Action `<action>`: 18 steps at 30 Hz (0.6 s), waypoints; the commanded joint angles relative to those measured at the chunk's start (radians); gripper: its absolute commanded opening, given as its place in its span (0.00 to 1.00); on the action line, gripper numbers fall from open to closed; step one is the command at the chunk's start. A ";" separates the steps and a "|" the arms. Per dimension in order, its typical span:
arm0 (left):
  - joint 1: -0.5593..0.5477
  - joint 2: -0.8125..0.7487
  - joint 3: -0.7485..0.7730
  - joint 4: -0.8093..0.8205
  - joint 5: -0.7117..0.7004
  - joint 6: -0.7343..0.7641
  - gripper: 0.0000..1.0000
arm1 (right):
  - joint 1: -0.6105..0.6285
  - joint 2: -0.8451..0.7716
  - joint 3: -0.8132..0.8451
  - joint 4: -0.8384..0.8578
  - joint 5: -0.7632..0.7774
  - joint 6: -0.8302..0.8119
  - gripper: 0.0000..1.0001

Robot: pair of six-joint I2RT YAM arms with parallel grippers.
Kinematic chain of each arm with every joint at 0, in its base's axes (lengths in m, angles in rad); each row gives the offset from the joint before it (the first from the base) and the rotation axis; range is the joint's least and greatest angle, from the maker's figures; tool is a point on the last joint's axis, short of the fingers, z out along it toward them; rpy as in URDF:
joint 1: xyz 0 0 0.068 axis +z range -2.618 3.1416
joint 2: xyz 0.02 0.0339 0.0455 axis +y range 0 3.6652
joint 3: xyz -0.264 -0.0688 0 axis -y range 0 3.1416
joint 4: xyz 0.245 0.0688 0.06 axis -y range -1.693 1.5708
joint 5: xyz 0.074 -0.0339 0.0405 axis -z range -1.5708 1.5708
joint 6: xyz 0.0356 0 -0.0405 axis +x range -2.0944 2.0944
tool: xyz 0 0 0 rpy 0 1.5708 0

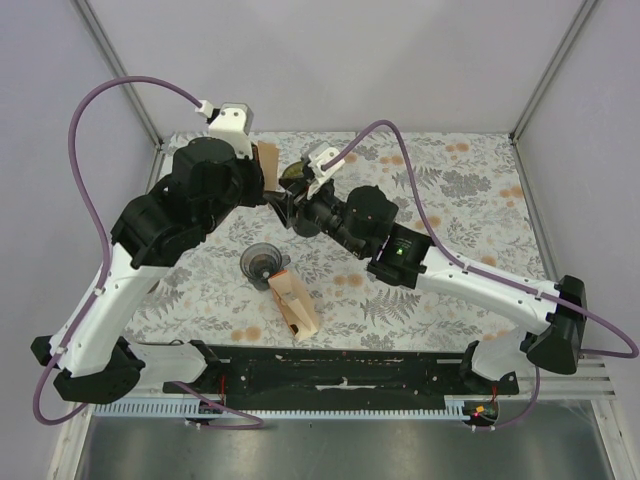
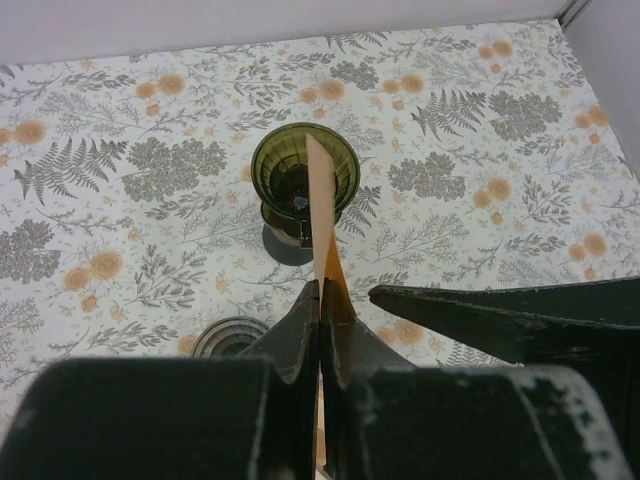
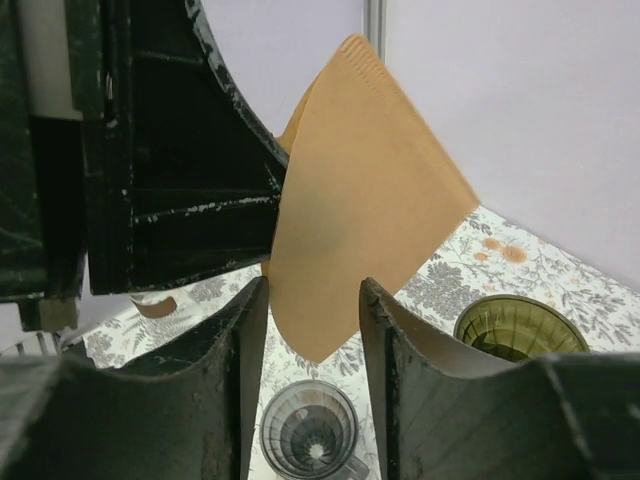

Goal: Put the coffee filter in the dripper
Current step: Place the coffee filter in the coffee dripper.

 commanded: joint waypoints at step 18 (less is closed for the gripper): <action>0.004 -0.002 0.027 0.025 0.053 -0.011 0.02 | 0.004 0.069 0.130 0.003 0.160 -0.024 0.39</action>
